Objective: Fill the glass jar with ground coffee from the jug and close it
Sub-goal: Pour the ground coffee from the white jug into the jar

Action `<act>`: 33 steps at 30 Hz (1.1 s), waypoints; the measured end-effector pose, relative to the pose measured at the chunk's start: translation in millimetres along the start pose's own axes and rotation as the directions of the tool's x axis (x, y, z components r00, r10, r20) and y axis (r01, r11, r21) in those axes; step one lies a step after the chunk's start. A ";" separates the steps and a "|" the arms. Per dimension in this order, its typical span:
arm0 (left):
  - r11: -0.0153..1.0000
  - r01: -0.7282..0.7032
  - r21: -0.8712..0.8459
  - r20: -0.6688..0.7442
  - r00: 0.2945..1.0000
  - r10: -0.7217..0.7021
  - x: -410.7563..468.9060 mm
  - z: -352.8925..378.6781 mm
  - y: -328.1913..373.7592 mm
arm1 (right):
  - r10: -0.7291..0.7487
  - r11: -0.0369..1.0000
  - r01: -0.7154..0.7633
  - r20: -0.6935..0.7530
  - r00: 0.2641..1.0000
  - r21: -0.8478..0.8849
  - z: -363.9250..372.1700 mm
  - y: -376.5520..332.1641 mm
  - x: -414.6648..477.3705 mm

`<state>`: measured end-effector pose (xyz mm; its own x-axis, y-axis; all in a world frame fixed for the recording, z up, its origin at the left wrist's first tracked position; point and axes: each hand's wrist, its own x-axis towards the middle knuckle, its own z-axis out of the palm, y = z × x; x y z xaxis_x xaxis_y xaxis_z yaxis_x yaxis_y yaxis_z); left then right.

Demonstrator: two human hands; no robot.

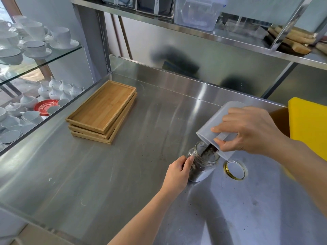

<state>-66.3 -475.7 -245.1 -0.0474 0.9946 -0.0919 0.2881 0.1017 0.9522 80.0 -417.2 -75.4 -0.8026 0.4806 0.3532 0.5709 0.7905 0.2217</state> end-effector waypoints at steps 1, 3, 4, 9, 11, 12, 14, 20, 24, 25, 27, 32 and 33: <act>1.000 0.000 -0.001 0.000 1.000 0.000 0.0 0.0 0.0 | 0.005 1.000 -0.005 -0.003 1.000 0.001 0.3 0.1 -0.3; 1.000 -0.002 0.000 0.000 1.000 0.002 -0.3 0.2 0.0 | 0.013 1.000 -0.013 -0.011 1.000 0.003 0.6 0.6 -1.2; 1.000 -0.002 0.001 -0.002 1.000 0.002 -0.5 0.3 0.1 | 0.015 1.000 -0.015 -0.011 1.000 0.003 0.8 1.2 -1.7; 1.000 -0.001 0.000 -0.001 1.000 0.001 -0.1 1.0 -0.5 | -0.036 0.999 0.036 0.008 0.999 -0.036 1.2 2.3 -2.9; 1.000 0.004 -0.003 0.002 1.000 -0.004 -0.3 0.9 -0.5 | -0.041 0.999 0.041 -0.008 0.999 -0.035 0.2 1.4 -2.1; 1.000 0.007 -0.005 0.002 1.000 -0.007 -0.5 0.8 -0.4 | -0.038 0.999 0.038 -0.014 0.999 -0.027 -0.4 1.3 -1.4; 1.000 0.008 -0.008 0.000 1.000 -0.008 -0.9 0.7 -0.1 | -0.041 0.999 0.041 -0.006 0.999 -0.025 0.2 1.2 -0.6; 1.000 0.014 -0.001 0.003 1.000 -0.014 0.0 0.7 -0.4 | -0.092 0.995 0.093 0.020 0.996 -0.037 4.0 -0.1 -1.4; 1.000 0.008 0.015 0.004 1.000 -0.008 0.7 0.8 -0.6 | -0.104 0.994 0.106 0.054 0.993 -0.029 4.0 0.1 -1.1; 1.000 0.006 0.017 0.005 1.000 -0.006 0.9 0.6 -0.6 | -0.110 0.993 0.112 0.058 0.992 -0.036 3.5 0.1 -1.4; 1.000 0.003 0.018 0.006 1.000 -0.003 0.8 0.2 0.1 | -0.138 0.987 0.142 0.064 0.988 -0.069 2.4 -0.9 -2.8; 1.000 0.005 -0.008 0.003 1.000 -0.005 -1.4 -0.5 2.7 | -0.215 0.968 0.216 0.026 0.976 -0.124 1.8 -5.8 -8.0; 1.000 0.004 -0.007 0.005 1.000 -0.004 -1.6 -0.5 2.9 | -0.225 0.966 0.225 0.014 0.974 -0.126 1.2 -5.9 -8.7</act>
<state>-65.9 -477.0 -242.1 -0.0440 0.9943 -0.0971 0.2816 0.1056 0.9537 83.4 -425.6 -80.8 -0.9129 0.2953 0.2817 0.3926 0.8241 0.4083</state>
